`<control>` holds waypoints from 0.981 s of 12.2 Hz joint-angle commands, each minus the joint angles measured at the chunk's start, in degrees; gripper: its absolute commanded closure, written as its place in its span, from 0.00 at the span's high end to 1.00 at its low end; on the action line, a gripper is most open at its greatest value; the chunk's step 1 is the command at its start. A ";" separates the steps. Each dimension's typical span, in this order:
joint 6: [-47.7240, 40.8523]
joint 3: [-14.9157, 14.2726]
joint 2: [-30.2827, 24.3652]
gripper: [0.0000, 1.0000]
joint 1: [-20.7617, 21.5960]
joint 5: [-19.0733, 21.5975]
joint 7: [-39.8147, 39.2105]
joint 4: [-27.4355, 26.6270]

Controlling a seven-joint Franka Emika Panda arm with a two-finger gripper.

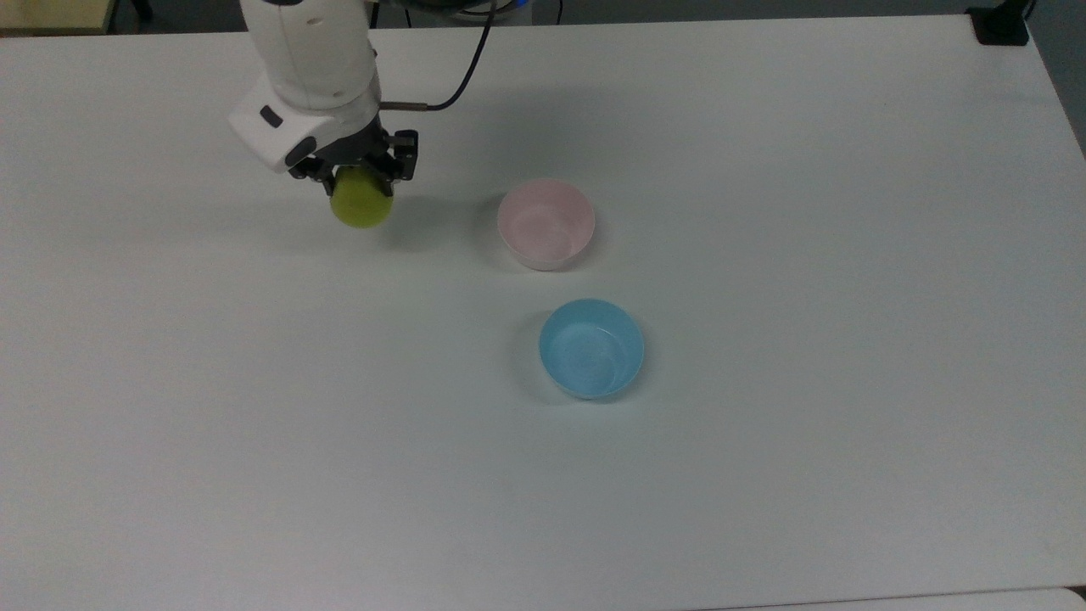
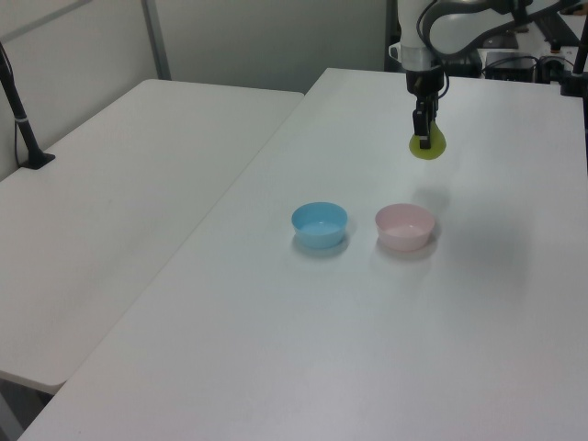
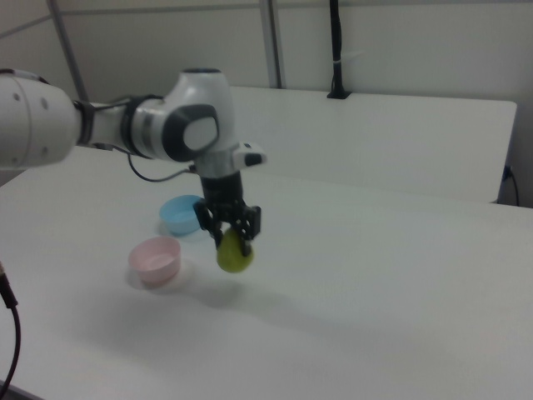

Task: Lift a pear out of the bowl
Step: 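Lower the pear onto the table beside the pink bowl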

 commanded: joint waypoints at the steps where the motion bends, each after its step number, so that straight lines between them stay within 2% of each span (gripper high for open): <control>1: 5.37 0.11 4.14 0.37 -2.34 -1.17 -0.83 -0.22; 4: 6.79 0.11 6.34 0.52 -2.79 -2.75 -0.83 -0.31; 6: 6.79 0.11 6.35 0.70 -2.79 -3.02 -0.83 -0.40; 7: 6.53 0.11 6.09 0.96 -2.79 -3.02 -0.65 -0.31; 8: 6.09 0.11 5.39 1.00 -2.70 -3.10 -0.39 -0.31; 11: 1.19 0.81 -0.57 1.00 -1.91 -2.93 0.40 0.21; 12: -0.75 0.90 -3.21 1.00 -0.34 -2.58 1.01 0.22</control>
